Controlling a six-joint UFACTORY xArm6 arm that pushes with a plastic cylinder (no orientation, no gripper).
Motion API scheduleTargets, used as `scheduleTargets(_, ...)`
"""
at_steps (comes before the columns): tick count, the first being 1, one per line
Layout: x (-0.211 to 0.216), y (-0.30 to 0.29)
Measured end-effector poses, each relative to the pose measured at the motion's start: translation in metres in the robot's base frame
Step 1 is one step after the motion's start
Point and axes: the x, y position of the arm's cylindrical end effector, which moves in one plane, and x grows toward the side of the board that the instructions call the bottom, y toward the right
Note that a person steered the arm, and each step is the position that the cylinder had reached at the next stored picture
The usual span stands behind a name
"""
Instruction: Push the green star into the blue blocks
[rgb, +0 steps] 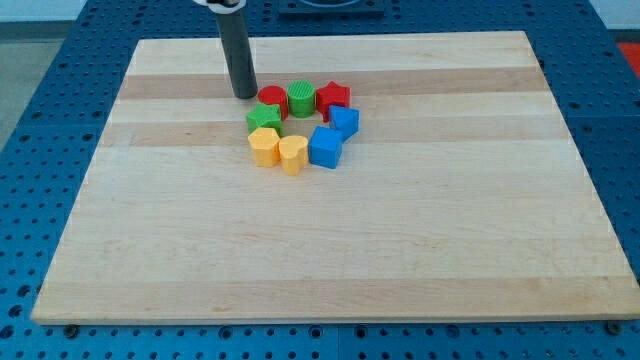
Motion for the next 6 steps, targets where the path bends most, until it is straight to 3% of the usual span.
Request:
scheduleTargets(3, 0.05, 0.004)
scheduleTargets(6, 0.053, 0.094)
